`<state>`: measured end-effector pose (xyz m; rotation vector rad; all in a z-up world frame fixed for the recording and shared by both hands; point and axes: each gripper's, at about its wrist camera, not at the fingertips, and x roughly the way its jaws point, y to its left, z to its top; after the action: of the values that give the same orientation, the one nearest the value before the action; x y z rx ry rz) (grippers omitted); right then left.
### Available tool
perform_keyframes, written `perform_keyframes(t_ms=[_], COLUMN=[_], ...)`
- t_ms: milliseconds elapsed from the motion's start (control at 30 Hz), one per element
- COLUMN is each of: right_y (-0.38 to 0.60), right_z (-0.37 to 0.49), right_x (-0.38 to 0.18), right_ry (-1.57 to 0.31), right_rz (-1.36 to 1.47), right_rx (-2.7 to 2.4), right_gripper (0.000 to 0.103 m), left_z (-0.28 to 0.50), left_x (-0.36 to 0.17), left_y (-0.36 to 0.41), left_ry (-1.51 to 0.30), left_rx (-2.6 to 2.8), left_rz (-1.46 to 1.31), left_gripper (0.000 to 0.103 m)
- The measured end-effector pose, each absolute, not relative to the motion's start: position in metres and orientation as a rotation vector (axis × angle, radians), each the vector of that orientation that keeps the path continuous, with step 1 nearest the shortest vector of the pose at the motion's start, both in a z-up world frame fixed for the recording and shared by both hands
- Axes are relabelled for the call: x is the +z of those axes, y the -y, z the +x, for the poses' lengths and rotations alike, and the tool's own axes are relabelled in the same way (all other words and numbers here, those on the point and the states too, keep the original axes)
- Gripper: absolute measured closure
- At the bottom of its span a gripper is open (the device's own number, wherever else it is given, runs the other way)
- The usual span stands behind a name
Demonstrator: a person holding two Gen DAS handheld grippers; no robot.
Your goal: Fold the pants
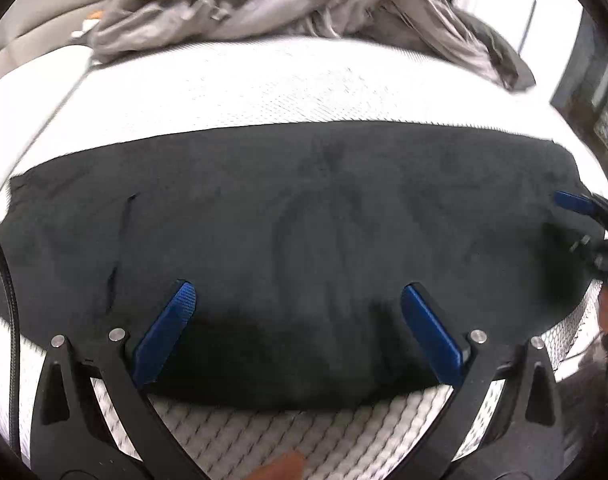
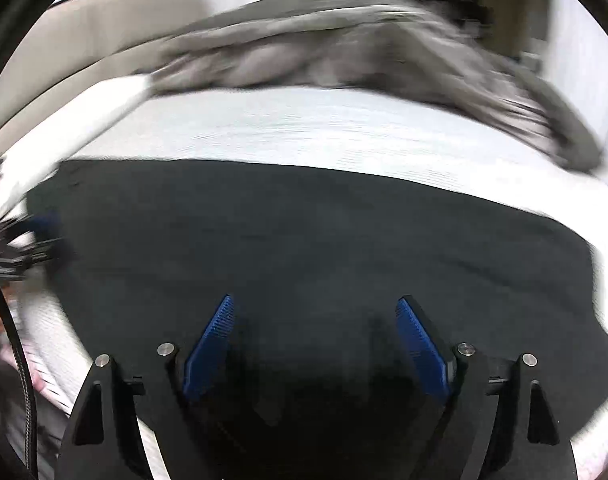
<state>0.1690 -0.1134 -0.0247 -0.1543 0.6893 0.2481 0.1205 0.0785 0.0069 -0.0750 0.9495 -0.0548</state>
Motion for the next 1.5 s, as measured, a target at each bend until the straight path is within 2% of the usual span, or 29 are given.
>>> perform_keyframes(t_ms=[200,267,300,367,433,467,567,767,867,967,1167,1300,1433,1500], right_y=[0.002,0.001,0.006,0.033,0.061,0.079,0.086,-0.015,-0.053,-0.045,0.026,-0.004,-0.031,-0.028], right_z=[0.200,0.193,0.193,0.195,0.201,0.203,0.197,0.182,0.189,0.205,0.225,0.205,0.189,0.187], right_x=[-0.057,-0.065,-0.063,-0.058,-0.059,-0.057,-0.049,-0.048,-0.052,-0.058,-0.048,-0.045,-0.055,-0.054], right_ry=[-0.768,-0.785,-0.795,-0.796,-0.793,-0.810,-0.798,-0.784,-0.792,-0.777,-0.826,-0.807,-0.809,-0.810], right_rz=[-0.353,-0.347,-0.336,-0.341,-0.360,-0.292,-0.231,-0.304,-0.355,-0.422,-0.228,-0.230,-0.304,-0.306], right_rx=[0.380,0.401,0.404,0.299,0.134,0.104,0.097,0.393,0.433,0.317,0.109,0.239,0.285,0.285], right_gripper=[0.018,0.017,0.017,0.017,0.014,0.014,0.016,0.016,0.016,0.016,0.017,0.018,0.018,0.018], left_z=[0.130,0.121,0.114,0.103,0.091,0.090,0.095,0.149,0.154,0.147,0.135,0.176,0.228,0.230], left_x=[-0.011,-0.010,-0.009,-0.006,-0.002,0.002,0.015,0.000,-0.008,-0.007,0.005,0.015,-0.009,-0.013], left_y=[-0.073,-0.085,-0.094,-0.116,-0.133,-0.138,-0.131,-0.084,-0.092,-0.107,-0.124,-0.096,-0.072,-0.083], left_ry=[-0.955,-0.937,-0.931,-0.915,-0.904,-0.892,-0.858,-0.946,-0.954,-0.938,-0.907,-0.909,-0.998,-0.979], left_rx=[-0.037,-0.006,0.006,0.024,0.062,0.079,0.027,0.020,0.029,0.065,0.099,0.008,-0.010,0.002], left_rz=[0.001,0.035,0.045,0.007,-0.048,-0.087,-0.125,0.000,-0.034,-0.060,-0.120,-0.144,-0.089,-0.122], left_gripper=[0.008,0.025,0.027,0.046,0.059,0.062,0.062,0.061,0.062,0.062,0.062,0.062,0.062,0.062])
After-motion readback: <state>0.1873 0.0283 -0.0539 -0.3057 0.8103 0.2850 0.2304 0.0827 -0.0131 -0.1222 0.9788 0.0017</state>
